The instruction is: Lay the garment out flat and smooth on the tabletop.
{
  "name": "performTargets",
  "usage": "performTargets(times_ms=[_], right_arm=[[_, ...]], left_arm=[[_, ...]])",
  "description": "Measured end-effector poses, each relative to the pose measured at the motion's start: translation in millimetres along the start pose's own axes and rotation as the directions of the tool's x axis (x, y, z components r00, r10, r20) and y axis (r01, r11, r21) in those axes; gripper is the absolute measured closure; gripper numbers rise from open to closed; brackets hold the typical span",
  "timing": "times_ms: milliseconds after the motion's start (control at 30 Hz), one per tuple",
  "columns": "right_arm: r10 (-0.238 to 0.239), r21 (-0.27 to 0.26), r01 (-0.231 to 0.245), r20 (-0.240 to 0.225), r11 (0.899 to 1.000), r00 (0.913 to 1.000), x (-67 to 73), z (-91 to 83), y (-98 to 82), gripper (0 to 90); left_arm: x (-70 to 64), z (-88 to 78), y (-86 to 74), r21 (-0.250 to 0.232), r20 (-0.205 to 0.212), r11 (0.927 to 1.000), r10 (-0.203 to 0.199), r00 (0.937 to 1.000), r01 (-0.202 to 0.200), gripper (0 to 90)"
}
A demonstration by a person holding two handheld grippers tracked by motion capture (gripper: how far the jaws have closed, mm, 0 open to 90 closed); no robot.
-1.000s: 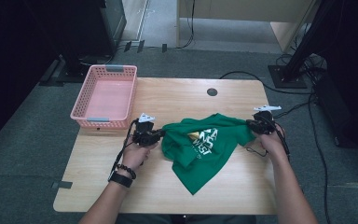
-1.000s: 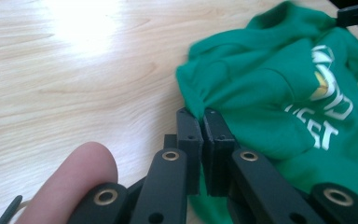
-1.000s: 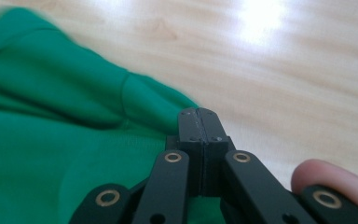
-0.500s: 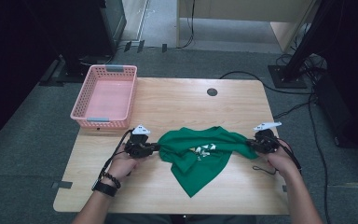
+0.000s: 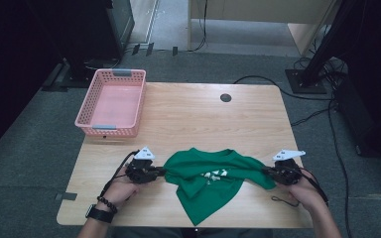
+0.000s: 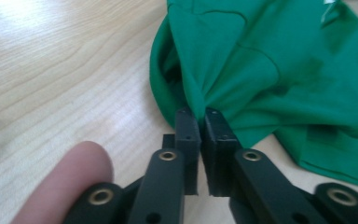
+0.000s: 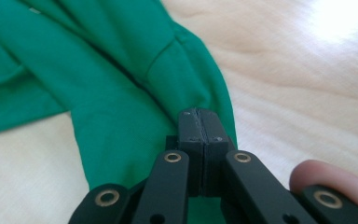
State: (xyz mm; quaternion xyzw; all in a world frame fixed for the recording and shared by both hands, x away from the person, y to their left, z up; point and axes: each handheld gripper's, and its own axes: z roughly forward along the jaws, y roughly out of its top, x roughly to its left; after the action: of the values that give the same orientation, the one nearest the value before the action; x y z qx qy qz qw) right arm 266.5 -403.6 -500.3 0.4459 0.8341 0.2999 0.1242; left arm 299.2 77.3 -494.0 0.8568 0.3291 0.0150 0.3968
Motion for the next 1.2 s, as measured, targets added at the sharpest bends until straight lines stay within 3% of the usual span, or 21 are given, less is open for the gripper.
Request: performTargets(times_ms=[67,100,133,267,333,533,667,733,767,800,867,1033,1100,1200], right_arm=[[-0.009,-0.024,0.009,-0.016,1.000,0.9998,0.7,-7.6,1.0,85.0],[0.008,-0.088,-0.010,-0.028,0.996,0.9996,-1.5,-17.0,5.1,77.9],[0.015,-0.117,-0.019,-0.033,0.993,0.9993,-2.3,-20.9,8.2,74.5],[0.009,-0.168,-0.013,-0.027,0.986,0.9996,0.1,-24.7,21.4,68.8],[0.001,-0.188,-0.006,-0.026,0.982,0.9997,4.4,-21.7,32.4,64.8],[-0.008,-0.173,-0.004,-0.072,0.985,0.9974,17.5,9.0,64.7,54.4],[0.037,-0.084,-0.044,-0.092,0.995,0.9951,22.1,37.7,80.1,48.5],[0.021,-0.043,-0.024,-0.075,0.999,0.9970,25.0,48.2,83.1,60.0],[0.004,-0.038,-0.006,-0.068,0.999,0.9977,26.4,50.7,83.5,71.0],[-0.012,-0.043,0.010,-0.062,0.999,0.9980,27.4,51.6,83.8,80.0],[-0.028,-0.082,0.022,-0.078,0.996,0.9966,27.8,47.8,83.7,85.2],[-0.098,-0.268,0.041,-0.204,0.963,0.9740,25.0,20.9,75.0,86.0],[-0.133,-0.328,0.050,-0.235,0.943,0.9630,22.7,10.1,67.5,86.1],[-0.192,-0.390,0.075,-0.268,0.918,0.9441,23.5,-0.3,58.3,86.0]], left_arm=[[3.1,-7.8,2.8,-0.062,0.040,0.9975,-0.031,0.9987,0.033,65.1],[5.2,-11.2,5.5,-0.096,0.059,0.9934,-0.057,0.9966,0.062,57.6],[6.8,-13.7,9.2,-0.129,0.070,0.9880,-0.077,0.9946,0.086,52.7],[8.7,-15.6,30.4,-0.209,0.115,0.9654,-0.134,0.9842,0.156,45.7],[7.2,-11.3,42.7,-0.228,0.114,0.9583,-0.149,0.9822,0.172,44.6],[4.6,24.4,74.7,-0.114,0.001,0.9814,-0.156,0.9878,0.155,41.2],[2.8,34.9,81.5,-0.101,0.038,0.9827,-0.152,0.9877,0.155,41.0],[2.9,36.4,81.9,-0.097,0.042,0.9831,-0.152,0.9875,0.155,41.0],[3.6,36.7,81.5,-0.091,0.045,0.9839,-0.151,0.9875,0.154,41.0],[4.5,37.1,80.9,-0.083,0.051,0.9845,-0.151,0.9873,0.154,41.0],[6.3,38.6,79.0,-0.066,0.055,0.9862,-0.148,0.9874,0.152,40.2],[12.4,51.2,78.3,-0.005,0.064,0.9901,-0.140,0.9881,0.141,38.7],[16.0,59.1,80.3,0.024,0.071,0.9900,-0.141,0.9875,0.139,34.4],[18.8,66.5,84.4,0.041,0.125,0.9894,-0.143,0.9817,0.139,31.2]])
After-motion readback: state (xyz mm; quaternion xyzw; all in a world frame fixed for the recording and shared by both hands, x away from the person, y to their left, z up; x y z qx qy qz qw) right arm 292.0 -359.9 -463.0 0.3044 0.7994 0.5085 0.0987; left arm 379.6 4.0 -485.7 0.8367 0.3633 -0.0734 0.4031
